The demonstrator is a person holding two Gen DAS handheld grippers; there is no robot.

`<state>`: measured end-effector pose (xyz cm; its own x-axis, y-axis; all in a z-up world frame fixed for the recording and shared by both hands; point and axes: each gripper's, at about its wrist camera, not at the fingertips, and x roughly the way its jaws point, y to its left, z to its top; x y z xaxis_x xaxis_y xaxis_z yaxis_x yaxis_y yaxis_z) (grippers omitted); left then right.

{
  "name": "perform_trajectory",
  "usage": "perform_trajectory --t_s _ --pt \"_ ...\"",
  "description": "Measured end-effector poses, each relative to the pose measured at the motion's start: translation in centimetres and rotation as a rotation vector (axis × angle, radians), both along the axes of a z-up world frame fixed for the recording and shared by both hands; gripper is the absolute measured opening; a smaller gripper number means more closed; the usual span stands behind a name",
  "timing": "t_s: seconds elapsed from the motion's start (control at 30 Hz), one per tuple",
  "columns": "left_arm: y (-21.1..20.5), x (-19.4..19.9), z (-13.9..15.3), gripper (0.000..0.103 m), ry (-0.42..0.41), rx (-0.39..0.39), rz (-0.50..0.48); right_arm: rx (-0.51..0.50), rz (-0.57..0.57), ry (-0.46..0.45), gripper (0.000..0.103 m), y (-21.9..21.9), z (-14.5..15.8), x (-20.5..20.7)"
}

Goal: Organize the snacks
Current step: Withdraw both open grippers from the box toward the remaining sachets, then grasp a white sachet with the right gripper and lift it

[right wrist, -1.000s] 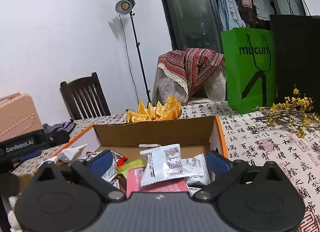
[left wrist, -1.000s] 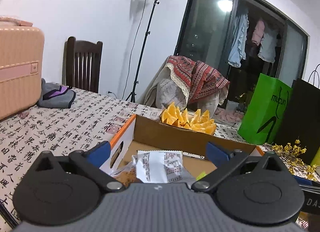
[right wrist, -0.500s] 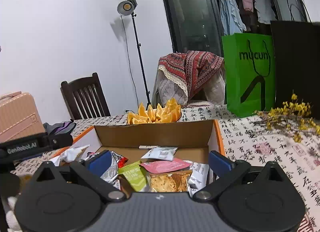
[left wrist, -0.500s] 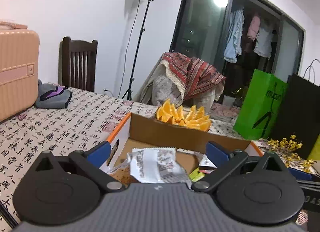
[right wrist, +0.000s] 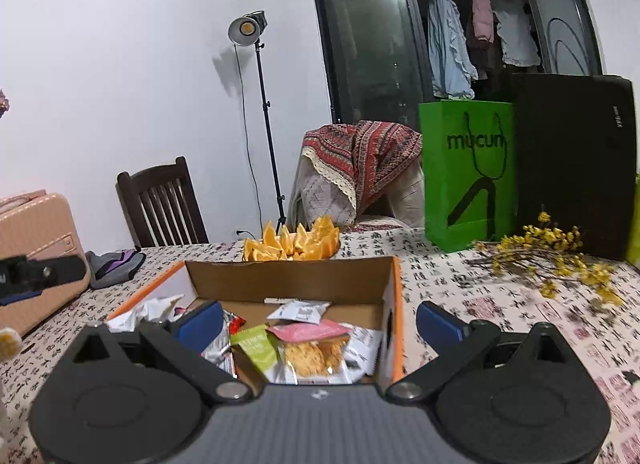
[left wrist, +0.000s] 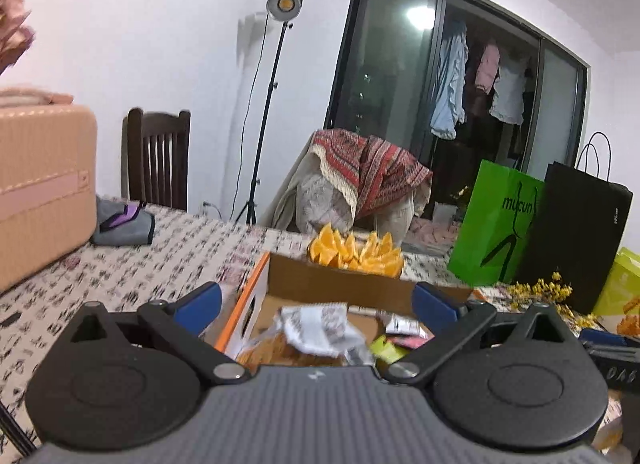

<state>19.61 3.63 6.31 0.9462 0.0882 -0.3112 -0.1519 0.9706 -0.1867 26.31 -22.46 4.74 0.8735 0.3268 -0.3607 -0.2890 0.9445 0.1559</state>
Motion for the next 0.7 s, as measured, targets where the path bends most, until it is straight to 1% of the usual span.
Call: perform_trajectory --t_s 0.17,0.27,0.43,0.6,0.7 --pt "1.1 -2.2 -1.7 0.103 0.065 0.010 -0.016 -0.026 0.020 0.035 0.103 -1.0 -0.7 -2.4" --pt "1.9 -3.8 -2.9 0.103 0.104 -0.001 -0.022 -0.044 0.036 0.055 0.103 -1.4 -1.4 -4.2" --pt "3.1 -6.3 -4.7 0.103 0.139 -0.034 -0.013 -0.048 0.060 0.128 0.103 -1.8 -3.3 -6.0" --pt "3.3 -7.8 -5.8 0.103 0.174 -0.024 -0.005 -0.042 0.097 0.203 0.103 -1.5 -5.2 -7.1" --pt "3.6 -8.2 -6.1 0.103 0.182 -0.036 -0.003 -0.057 0.111 0.225 0.103 -0.7 -5.8 -7.5"
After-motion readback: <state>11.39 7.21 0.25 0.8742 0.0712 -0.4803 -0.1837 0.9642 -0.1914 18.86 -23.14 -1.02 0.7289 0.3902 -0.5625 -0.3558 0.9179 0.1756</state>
